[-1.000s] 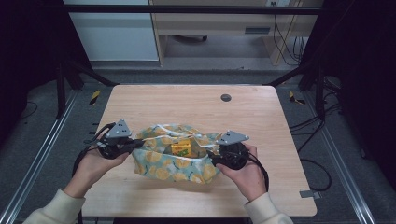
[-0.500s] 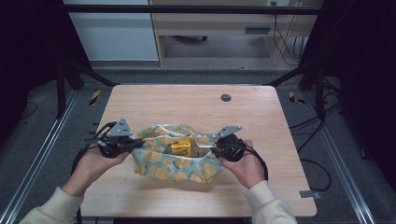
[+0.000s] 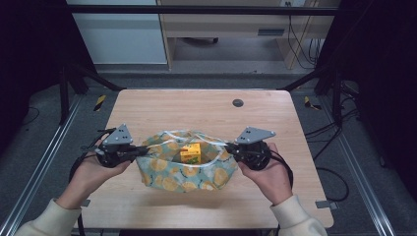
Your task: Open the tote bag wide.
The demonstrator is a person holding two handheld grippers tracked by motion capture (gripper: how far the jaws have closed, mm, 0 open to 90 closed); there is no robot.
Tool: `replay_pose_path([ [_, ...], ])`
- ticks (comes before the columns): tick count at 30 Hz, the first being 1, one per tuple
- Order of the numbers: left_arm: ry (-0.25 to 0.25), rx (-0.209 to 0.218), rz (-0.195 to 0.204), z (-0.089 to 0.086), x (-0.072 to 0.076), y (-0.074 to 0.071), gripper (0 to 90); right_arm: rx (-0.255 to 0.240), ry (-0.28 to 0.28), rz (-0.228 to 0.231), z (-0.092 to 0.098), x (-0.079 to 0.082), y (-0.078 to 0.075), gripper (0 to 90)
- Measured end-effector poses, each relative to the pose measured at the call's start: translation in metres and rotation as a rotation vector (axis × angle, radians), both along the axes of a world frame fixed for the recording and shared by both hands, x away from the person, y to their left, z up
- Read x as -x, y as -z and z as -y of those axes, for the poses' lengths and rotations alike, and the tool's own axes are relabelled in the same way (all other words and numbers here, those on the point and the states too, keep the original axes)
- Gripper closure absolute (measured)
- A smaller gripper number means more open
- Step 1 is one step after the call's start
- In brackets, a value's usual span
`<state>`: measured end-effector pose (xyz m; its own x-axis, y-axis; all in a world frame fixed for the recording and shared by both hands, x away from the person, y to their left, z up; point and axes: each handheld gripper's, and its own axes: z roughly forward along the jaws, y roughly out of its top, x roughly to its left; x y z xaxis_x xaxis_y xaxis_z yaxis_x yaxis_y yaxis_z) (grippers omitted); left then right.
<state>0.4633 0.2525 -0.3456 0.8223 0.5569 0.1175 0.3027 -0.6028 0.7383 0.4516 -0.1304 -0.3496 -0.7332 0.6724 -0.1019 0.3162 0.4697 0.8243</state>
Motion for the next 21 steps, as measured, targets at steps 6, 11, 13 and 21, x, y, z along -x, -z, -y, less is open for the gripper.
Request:
replay_pose_path([
  [6, 0.004, -0.008, 0.004, 0.001, 0.001, -0.001, 89.9, 0.004, -0.034, 0.032, 0.0, 0.014, -0.01, 88.3],
  [11, 0.013, -0.013, 0.003, 0.001, 0.003, -0.001, 89.9, -0.006, -0.048, 0.054, 0.001, 0.017, -0.016, 88.9],
  [13, 0.017, -0.021, 0.002, 0.001, 0.004, -0.001, 89.8, -0.008, -0.062, 0.058, 0.001, 0.019, -0.017, 89.1],
  [21, 0.045, -0.01, -0.008, 0.0, 0.009, -0.001, 89.8, -0.018, -0.104, 0.051, 0.002, 0.029, -0.013, 89.6],
])
